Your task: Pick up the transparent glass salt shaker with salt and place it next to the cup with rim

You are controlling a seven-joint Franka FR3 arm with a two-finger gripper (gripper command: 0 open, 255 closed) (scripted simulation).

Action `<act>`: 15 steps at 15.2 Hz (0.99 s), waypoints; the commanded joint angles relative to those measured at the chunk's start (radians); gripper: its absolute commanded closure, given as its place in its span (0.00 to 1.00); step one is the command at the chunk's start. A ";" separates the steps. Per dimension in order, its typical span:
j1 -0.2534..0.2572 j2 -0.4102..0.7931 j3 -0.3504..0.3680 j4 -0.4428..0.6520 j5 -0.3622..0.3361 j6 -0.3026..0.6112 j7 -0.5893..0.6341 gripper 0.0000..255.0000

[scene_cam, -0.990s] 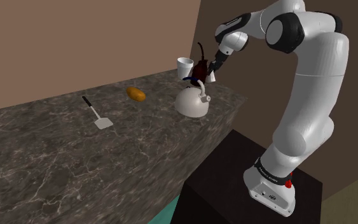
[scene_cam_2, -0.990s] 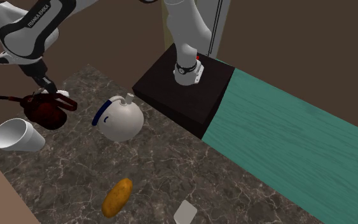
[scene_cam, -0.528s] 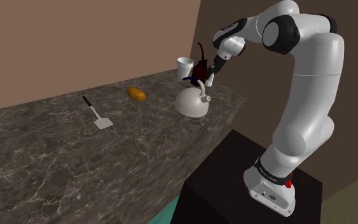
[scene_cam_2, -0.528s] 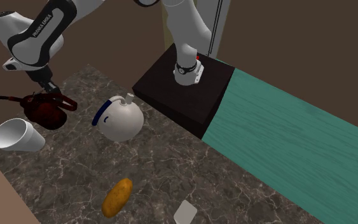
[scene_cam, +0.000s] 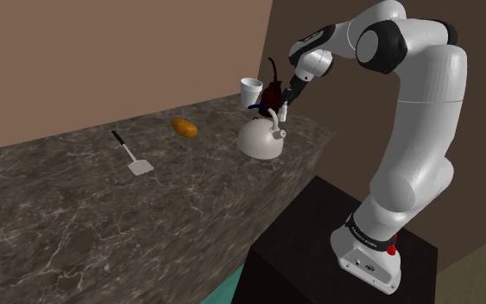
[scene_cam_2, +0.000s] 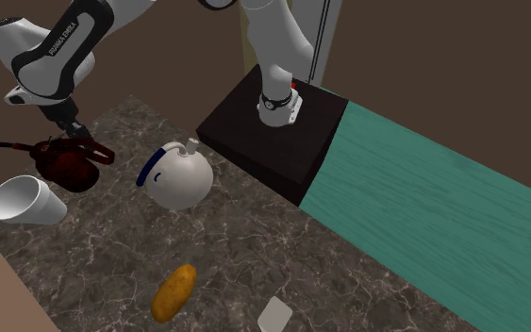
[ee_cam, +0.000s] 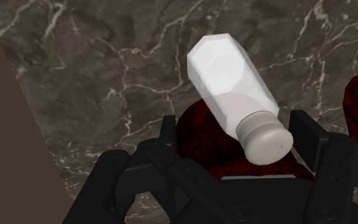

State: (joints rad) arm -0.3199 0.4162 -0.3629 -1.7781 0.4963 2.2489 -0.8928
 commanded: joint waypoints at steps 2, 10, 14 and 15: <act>0.000 0.000 0.000 0.000 0.000 0.000 0.000 0.00; 0.001 -0.074 -0.026 0.018 -0.048 -0.086 0.028 0.00; 0.001 -0.074 -0.026 0.018 -0.048 -0.086 0.028 0.00; 0.001 -0.074 -0.026 0.018 -0.048 -0.086 0.028 0.00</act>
State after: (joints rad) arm -0.3188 0.3426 -0.3889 -1.7597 0.4487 2.1628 -0.8650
